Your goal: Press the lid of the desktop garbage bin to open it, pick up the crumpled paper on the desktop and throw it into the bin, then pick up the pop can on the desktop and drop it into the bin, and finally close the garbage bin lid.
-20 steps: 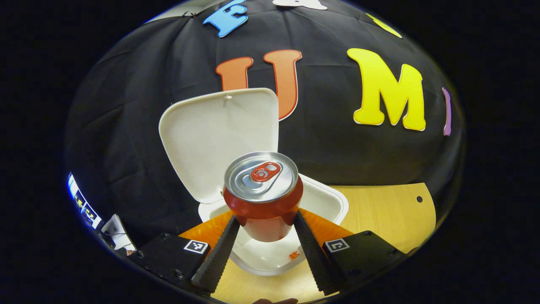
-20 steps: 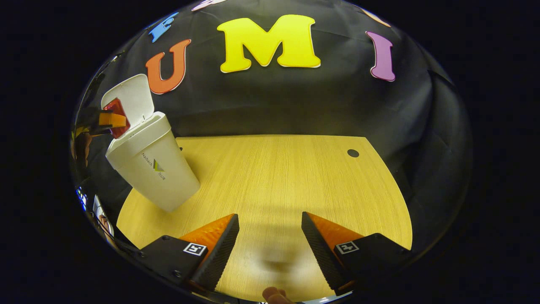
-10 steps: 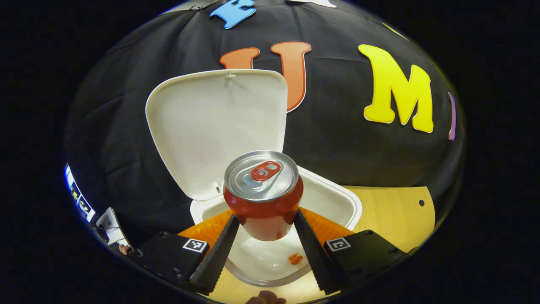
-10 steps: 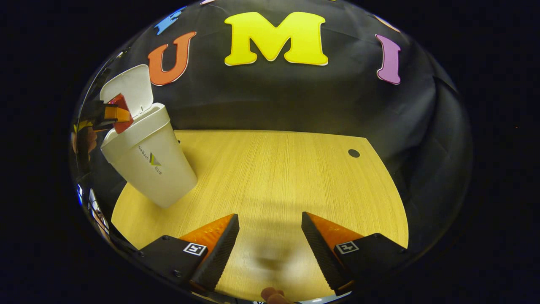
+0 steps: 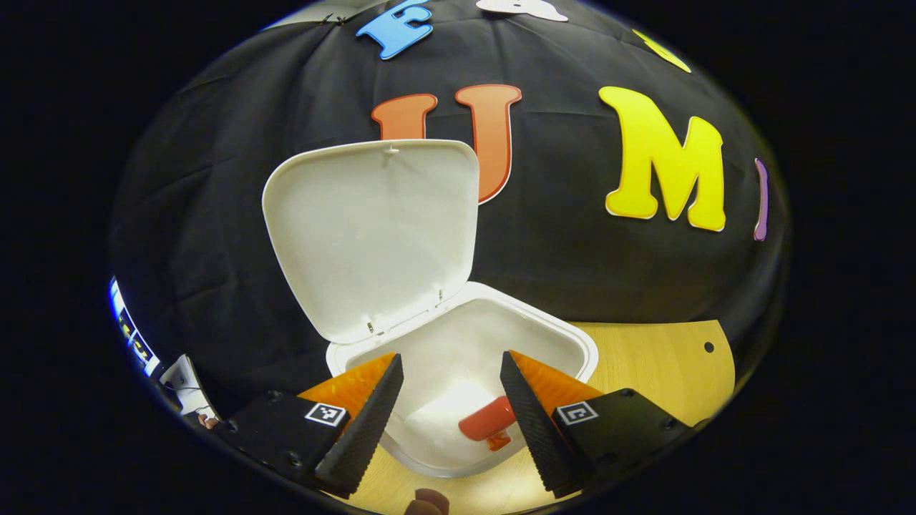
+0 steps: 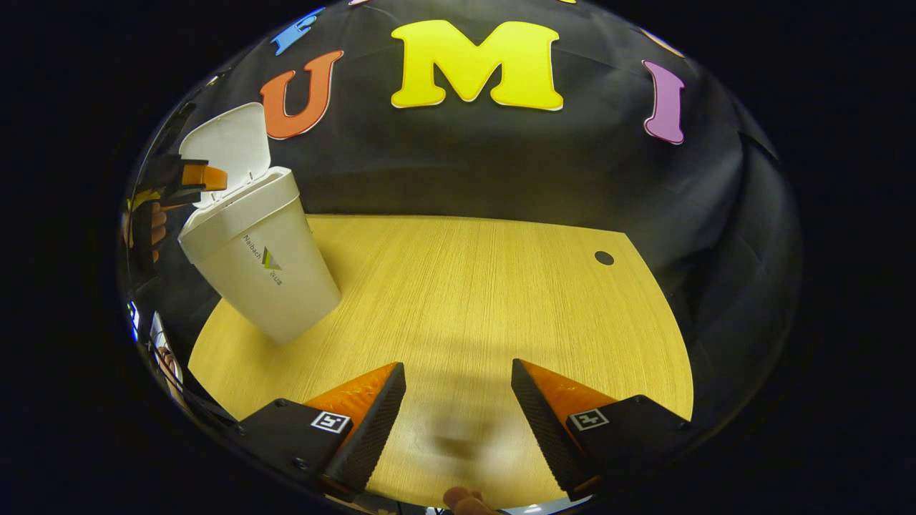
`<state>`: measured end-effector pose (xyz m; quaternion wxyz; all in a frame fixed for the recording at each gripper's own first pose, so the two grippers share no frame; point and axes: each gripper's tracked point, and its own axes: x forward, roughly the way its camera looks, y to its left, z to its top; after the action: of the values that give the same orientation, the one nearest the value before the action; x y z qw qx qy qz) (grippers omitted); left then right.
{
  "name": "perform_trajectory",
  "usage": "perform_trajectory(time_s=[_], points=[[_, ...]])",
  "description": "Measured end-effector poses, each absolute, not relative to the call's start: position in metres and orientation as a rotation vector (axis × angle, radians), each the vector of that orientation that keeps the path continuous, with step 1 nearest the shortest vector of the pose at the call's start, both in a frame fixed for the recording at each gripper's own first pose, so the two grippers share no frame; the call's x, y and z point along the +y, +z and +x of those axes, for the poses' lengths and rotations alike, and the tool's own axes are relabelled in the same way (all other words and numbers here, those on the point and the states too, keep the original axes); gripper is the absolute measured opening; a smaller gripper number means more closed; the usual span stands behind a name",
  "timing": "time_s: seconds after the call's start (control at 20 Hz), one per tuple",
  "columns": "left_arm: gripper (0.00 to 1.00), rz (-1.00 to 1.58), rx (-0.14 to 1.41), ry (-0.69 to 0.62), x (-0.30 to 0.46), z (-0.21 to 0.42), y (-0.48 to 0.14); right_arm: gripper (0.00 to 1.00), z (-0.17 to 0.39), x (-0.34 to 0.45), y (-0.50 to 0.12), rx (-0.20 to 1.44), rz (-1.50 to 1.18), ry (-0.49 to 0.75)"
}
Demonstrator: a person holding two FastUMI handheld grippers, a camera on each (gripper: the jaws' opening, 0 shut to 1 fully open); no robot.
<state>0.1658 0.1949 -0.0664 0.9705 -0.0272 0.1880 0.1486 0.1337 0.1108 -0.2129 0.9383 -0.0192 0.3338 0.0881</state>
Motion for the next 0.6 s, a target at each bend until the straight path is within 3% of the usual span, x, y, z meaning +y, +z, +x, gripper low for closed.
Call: perform_trajectory(time_s=[0.6], points=[[0.97,0.079,0.150,0.384,0.205,0.178,0.067,0.95,0.132,0.097,-0.211,0.685,-0.023,0.197]])
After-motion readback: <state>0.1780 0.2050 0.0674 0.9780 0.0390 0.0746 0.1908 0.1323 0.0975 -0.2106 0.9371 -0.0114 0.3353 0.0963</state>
